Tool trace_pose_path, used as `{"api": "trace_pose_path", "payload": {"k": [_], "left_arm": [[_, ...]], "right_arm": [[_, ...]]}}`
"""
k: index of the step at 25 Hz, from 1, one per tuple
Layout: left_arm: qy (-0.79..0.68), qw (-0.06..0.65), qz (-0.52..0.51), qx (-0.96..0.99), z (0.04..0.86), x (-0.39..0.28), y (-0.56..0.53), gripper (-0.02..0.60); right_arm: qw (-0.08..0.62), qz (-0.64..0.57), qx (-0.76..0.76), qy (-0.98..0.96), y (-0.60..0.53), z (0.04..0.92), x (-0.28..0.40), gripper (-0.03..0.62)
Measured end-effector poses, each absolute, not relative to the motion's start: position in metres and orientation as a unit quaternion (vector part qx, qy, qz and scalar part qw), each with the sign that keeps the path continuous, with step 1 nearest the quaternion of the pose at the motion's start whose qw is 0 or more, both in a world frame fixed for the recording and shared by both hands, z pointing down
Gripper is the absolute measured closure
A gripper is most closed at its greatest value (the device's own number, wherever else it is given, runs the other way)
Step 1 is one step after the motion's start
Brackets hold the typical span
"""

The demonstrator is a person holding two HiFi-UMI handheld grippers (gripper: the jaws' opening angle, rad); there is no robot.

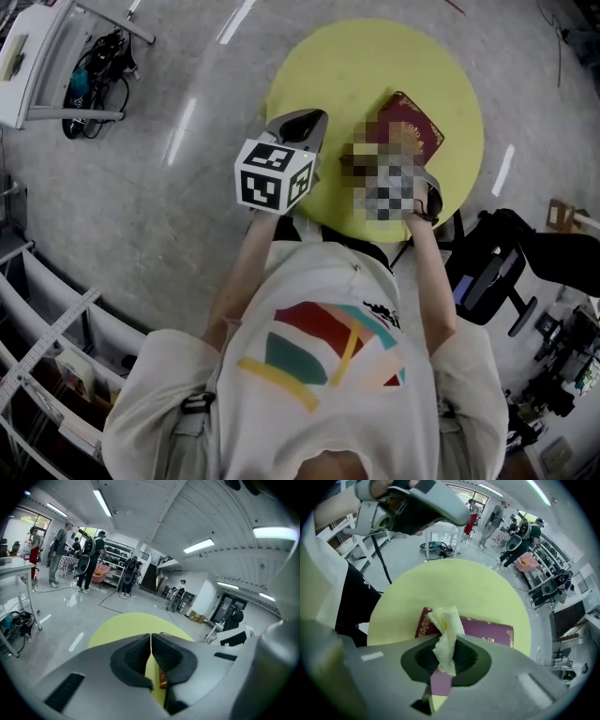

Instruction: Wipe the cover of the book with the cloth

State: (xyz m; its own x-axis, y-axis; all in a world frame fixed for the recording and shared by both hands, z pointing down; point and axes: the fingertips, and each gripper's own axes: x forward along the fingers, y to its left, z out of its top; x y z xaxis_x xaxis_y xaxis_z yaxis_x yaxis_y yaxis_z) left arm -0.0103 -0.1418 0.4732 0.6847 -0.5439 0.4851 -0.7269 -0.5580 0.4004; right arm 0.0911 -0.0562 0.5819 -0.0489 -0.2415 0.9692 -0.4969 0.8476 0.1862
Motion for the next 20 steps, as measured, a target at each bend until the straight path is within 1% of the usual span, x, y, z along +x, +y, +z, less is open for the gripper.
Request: {"api": "trace_pose_path", "payload": {"k": [6,20], "left_arm": [[-0.364,0.285,0.145,0.875,0.459,-0.012,-0.145,0.560],[-0.356,0.290,0.142,0.877,0.460,-0.008,-0.138,0.560]], "right_arm": [[0.632,0.110,0.242,-0.728,-0.033,0.582,0.072,0.565],[0.620,0.136,0.224,-0.739,0.005,0.585,0.047,0.563]]}}
